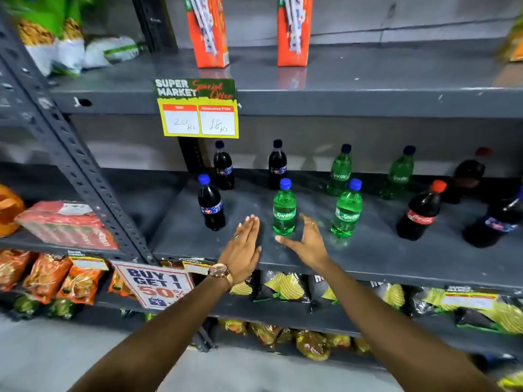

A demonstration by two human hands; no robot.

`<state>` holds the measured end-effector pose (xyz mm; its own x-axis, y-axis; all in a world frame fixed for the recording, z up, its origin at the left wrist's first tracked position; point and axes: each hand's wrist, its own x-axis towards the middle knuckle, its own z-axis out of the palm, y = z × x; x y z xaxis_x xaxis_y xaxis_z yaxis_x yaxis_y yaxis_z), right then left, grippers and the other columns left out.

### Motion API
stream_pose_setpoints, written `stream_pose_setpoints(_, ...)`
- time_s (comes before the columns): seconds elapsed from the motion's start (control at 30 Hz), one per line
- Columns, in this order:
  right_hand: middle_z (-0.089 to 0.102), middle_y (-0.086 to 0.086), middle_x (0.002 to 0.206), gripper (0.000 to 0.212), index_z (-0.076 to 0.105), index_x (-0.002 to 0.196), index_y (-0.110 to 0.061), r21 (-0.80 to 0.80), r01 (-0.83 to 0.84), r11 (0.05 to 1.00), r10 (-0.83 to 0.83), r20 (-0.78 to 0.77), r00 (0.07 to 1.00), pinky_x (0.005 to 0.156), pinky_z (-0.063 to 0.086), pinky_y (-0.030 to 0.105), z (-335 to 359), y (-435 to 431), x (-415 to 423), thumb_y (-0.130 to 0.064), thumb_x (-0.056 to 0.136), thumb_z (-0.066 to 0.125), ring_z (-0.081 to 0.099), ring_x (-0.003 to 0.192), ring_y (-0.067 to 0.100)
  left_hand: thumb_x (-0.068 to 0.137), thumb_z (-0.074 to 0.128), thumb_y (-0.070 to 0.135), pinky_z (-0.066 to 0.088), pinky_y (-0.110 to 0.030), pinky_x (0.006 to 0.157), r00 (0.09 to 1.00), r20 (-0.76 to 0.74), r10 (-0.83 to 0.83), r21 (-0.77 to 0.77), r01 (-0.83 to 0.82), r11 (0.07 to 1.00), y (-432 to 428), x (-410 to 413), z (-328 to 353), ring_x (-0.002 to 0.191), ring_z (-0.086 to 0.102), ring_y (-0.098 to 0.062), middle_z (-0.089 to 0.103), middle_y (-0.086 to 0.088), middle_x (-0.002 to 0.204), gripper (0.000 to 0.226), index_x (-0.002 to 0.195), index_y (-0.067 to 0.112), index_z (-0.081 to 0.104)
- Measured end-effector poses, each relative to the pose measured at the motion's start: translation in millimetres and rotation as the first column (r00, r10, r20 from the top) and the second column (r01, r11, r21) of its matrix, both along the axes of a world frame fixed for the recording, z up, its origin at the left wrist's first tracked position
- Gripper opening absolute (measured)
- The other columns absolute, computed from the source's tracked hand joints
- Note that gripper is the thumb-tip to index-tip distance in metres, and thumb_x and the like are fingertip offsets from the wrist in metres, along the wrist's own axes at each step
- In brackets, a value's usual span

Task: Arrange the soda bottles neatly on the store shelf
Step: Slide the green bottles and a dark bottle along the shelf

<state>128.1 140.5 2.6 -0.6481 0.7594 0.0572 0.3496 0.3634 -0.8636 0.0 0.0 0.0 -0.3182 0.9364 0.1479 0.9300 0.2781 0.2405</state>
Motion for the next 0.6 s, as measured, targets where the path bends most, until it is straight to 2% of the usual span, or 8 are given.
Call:
stream_pose_setpoints(0.07,0.057,0.012,0.120,0.075,0.052,0.120,-0.007,0.027,0.049,0.998,-0.048,-0.057,0.997,0.096,0.041,0.033,0.2,6.4,-21.0,-0.040,0.060,0.084,0.049,0.118,0.026,0.091,0.021,0.036,0.009,-0.041,0.120,0.991,0.120,0.066,-0.017,-0.064,0.998,11.5,-11.8,-4.3,0.145,0.004,-0.027,0.008,-0.018,0.156,0.064,0.144,0.002,0.005)
stream_pose_setpoints(0.17,0.062,0.011,0.105,0.057,0.057,0.104,-0.007,0.015,0.124,0.992,-0.122,-0.098,0.988,0.084,0.045,0.031,2.6,8.1,-37.7,-0.032,0.062,0.085,0.057,0.104,0.025,0.096,0.035,0.026,0.008,-0.040,0.119,0.970,0.198,0.138,-0.043,-0.132,0.990,29.6,-18.8,-5.2,0.144,0.009,-0.030,0.014,-0.021,0.154,0.058,0.143,0.000,0.013)
stream_pose_setpoints(0.3,0.065,0.010,0.102,0.048,0.058,0.103,-0.007,0.049,0.187,0.981,-0.177,-0.157,0.972,0.085,0.049,0.035,2.3,-9.6,-18.9,-0.026,0.066,0.083,0.059,0.098,0.023,0.095,0.039,0.024,0.008,-0.043,0.119,0.969,0.187,0.161,-0.003,-0.163,0.987,50.8,-16.6,-10.9,0.143,0.014,-0.033,0.022,-0.024,0.151,0.055,0.140,-0.002,0.022)
stream_pose_setpoints(0.37,0.065,0.004,0.098,0.046,0.057,0.102,-0.012,0.042,0.230,0.972,-0.220,-0.173,0.960,0.081,0.048,0.024,1.5,-19.3,5.8,-0.027,0.067,0.083,0.059,0.091,0.014,0.093,0.033,0.028,0.009,-0.044,0.119,0.966,0.170,0.193,0.000,-0.196,0.981,57.3,-12.1,-15.3,0.142,0.017,-0.034,0.025,-0.025,0.150,0.056,0.139,-0.003,0.025)
stream_pose_setpoints(0.47,0.060,-0.017,0.090,0.049,0.052,0.105,-0.022,-0.002,0.318,0.948,-0.313,-0.173,0.934,0.071,0.039,0.000,1.0,-29.2,53.1,-0.026,0.067,0.083,0.056,0.082,-0.006,0.087,0.026,0.033,0.012,-0.046,0.118,0.970,0.118,0.215,0.023,-0.219,0.976,62.7,-2.9,-21.3,0.140,0.022,-0.036,0.029,-0.027,0.148,0.063,0.137,-0.005,0.030)
stream_pose_setpoints(0.53,0.058,-0.020,0.089,0.052,0.051,0.107,-0.020,-0.026,0.401,0.916,-0.398,-0.187,0.898,0.067,0.038,-0.002,-1.0,-24.6,84.2,-0.023,0.066,0.084,0.056,0.081,-0.013,0.087,0.026,0.033,0.013,-0.046,0.118,0.973,0.097,0.208,0.022,-0.211,0.977,67.6,4.0,-23.3,0.140,0.022,-0.037,0.028,-0.027,0.148,0.063,0.137,-0.005,0.030)
stream_pose_setpoints(0.6,0.060,-0.018,0.089,0.051,0.052,0.106,-0.017,-0.034,0.481,0.876,-0.477,-0.210,0.853,0.066,0.040,0.001,-2.0,-11.3,108.6,-0.020,0.066,0.084,0.059,0.082,-0.010,0.090,0.030,0.031,0.014,-0.047,0.118,0.979,0.083,0.187,0.020,-0.189,0.982,73.4,10.3,-23.6,0.140,0.022,-0.037,0.027,-0.026,0.149,0.059,0.138,-0.005,0.029)
